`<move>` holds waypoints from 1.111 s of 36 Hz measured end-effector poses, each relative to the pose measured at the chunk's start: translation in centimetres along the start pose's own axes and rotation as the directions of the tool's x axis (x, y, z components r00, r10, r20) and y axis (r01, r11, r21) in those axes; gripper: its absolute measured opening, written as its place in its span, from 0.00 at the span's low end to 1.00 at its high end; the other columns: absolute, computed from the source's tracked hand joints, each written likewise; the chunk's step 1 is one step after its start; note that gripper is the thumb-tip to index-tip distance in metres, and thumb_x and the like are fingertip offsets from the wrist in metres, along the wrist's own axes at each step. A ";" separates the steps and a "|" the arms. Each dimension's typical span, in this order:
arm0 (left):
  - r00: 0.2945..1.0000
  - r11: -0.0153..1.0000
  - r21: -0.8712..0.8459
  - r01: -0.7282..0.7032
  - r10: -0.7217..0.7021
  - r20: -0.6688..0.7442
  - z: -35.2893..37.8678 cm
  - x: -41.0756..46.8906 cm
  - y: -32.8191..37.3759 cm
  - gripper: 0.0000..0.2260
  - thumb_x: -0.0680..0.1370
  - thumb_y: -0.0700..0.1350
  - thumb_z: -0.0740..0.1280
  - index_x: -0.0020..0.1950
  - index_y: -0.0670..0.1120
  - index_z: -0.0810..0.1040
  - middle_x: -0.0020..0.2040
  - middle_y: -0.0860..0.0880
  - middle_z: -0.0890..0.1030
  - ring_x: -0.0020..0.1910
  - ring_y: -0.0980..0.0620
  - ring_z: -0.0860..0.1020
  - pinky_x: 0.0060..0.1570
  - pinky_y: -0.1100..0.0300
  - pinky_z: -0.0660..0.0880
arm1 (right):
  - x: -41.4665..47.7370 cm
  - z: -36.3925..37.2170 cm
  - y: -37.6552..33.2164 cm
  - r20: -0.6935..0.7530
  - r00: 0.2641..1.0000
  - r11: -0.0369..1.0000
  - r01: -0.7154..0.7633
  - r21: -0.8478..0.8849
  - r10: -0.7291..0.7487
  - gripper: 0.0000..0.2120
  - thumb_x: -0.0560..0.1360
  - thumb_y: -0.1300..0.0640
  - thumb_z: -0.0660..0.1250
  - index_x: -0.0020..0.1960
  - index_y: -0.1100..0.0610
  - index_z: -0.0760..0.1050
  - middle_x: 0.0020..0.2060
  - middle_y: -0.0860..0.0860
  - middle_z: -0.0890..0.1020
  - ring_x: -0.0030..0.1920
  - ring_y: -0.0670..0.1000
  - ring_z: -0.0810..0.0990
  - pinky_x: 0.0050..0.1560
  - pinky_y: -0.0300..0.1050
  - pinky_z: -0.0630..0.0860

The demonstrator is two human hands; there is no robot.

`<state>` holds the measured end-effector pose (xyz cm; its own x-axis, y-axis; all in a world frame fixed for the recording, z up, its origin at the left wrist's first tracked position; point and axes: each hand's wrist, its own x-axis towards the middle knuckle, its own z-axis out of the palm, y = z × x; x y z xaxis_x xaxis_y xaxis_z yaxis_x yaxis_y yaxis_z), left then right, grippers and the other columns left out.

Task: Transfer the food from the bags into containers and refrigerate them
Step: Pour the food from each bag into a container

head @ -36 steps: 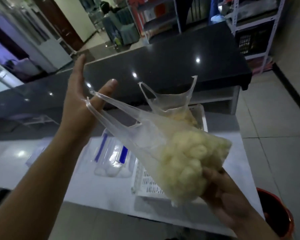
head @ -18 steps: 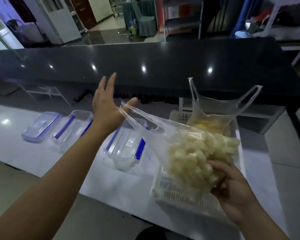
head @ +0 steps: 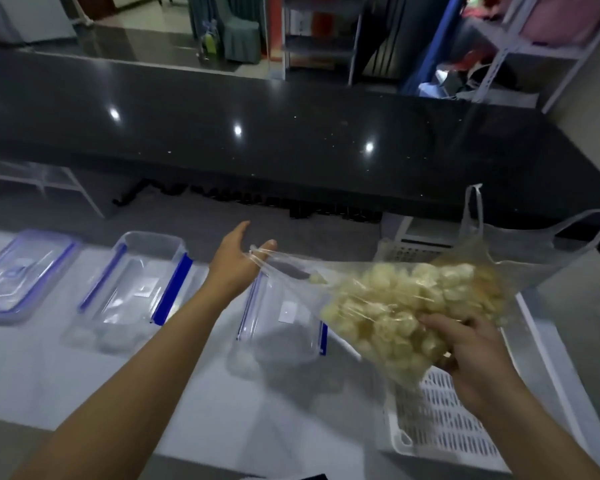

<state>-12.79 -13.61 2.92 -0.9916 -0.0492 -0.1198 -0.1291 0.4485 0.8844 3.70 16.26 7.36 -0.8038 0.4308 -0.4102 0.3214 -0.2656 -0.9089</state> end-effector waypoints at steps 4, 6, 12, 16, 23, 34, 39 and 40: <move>0.998 1.000 -0.028 0.010 -0.008 0.060 -0.2 1.2 -2.3 0.34 0.76 0.60 0.71 0.78 0.56 0.62 0.79 0.48 0.63 0.74 0.44 0.68 0.69 0.46 0.69 | -0.5 1.8 0.1 -0.037 0.998 0.998 0.044 -0.034 -0.045 0.10 0.69 0.67 0.75 0.48 0.57 0.83 0.42 0.54 0.87 0.38 0.54 0.87 0.28 0.44 0.79; 0.995 0.999 -0.035 0.026 -0.023 0.101 -0.2 2.0 -3.2 0.34 0.76 0.60 0.71 0.78 0.56 0.61 0.79 0.48 0.62 0.74 0.44 0.68 0.68 0.46 0.69 | -0.6 2.6 0.1 -0.053 0.996 0.996 0.068 -0.051 -0.071 0.10 0.69 0.68 0.74 0.48 0.57 0.84 0.42 0.53 0.87 0.39 0.53 0.87 0.28 0.44 0.79; 0.977 0.996 0.005 0.092 -0.091 0.195 -0.2 3.5 -5.6 0.38 0.74 0.66 0.69 0.79 0.55 0.60 0.79 0.47 0.64 0.74 0.43 0.68 0.71 0.41 0.68 | -0.8 4.5 -0.1 -0.094 0.986 0.984 0.126 -0.126 -0.138 0.13 0.71 0.70 0.72 0.49 0.54 0.83 0.40 0.50 0.87 0.38 0.51 0.87 0.28 0.41 0.79; 0.974 0.981 0.184 0.065 -0.103 0.203 0.6 4.1 -7.0 0.37 0.74 0.70 0.64 0.79 0.57 0.60 0.78 0.47 0.65 0.75 0.41 0.66 0.72 0.38 0.64 | -0.6 5.1 -0.2 -0.112 0.972 0.963 0.179 -0.201 -0.204 0.18 0.70 0.71 0.72 0.48 0.49 0.83 0.42 0.48 0.87 0.41 0.49 0.87 0.34 0.45 0.81; 0.969 0.907 0.421 0.019 -0.120 0.215 2.0 3.9 -8.9 0.35 0.77 0.69 0.58 0.80 0.56 0.57 0.81 0.48 0.58 0.80 0.42 0.51 0.76 0.38 0.48 | 0.0 5.7 -0.6 -0.106 0.950 0.920 0.250 -0.303 -0.293 0.18 0.68 0.71 0.74 0.46 0.49 0.84 0.42 0.50 0.87 0.44 0.52 0.86 0.40 0.49 0.80; 0.974 0.891 0.454 -0.023 -0.082 0.211 2.2 3.8 -10.4 0.34 0.77 0.72 0.52 0.80 0.58 0.55 0.82 0.49 0.55 0.81 0.45 0.46 0.76 0.38 0.41 | 0.9 6.2 -1.0 -0.065 0.945 0.899 0.283 -0.335 -0.322 0.19 0.67 0.72 0.73 0.44 0.47 0.84 0.41 0.49 0.87 0.43 0.51 0.86 0.38 0.49 0.80; 0.974 0.884 0.467 -0.017 -0.092 0.209 2.4 3.8 -10.6 0.35 0.77 0.73 0.51 0.80 0.58 0.54 0.82 0.50 0.54 0.81 0.45 0.45 0.76 0.38 0.41 | 0.6 6.7 -1.8 -0.003 0.917 0.839 0.364 -0.403 -0.399 0.19 0.68 0.70 0.74 0.46 0.45 0.84 0.42 0.46 0.86 0.43 0.46 0.86 0.36 0.39 0.80; 0.974 0.884 0.468 -0.017 -0.091 0.207 2.4 3.8 -10.7 0.35 0.77 0.72 0.51 0.80 0.58 0.54 0.82 0.50 0.54 0.81 0.45 0.45 0.76 0.38 0.41 | 0.5 6.8 -2.1 0.015 0.906 0.821 0.390 -0.417 -0.423 0.20 0.68 0.69 0.74 0.47 0.44 0.83 0.43 0.45 0.86 0.43 0.45 0.85 0.35 0.38 0.80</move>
<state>-15.14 -16.41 -8.08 -0.9521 0.0963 -0.2904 -0.0923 0.8146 0.5727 -0.79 11.12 9.57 -0.8717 0.4898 0.0136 0.1594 0.3098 -0.9374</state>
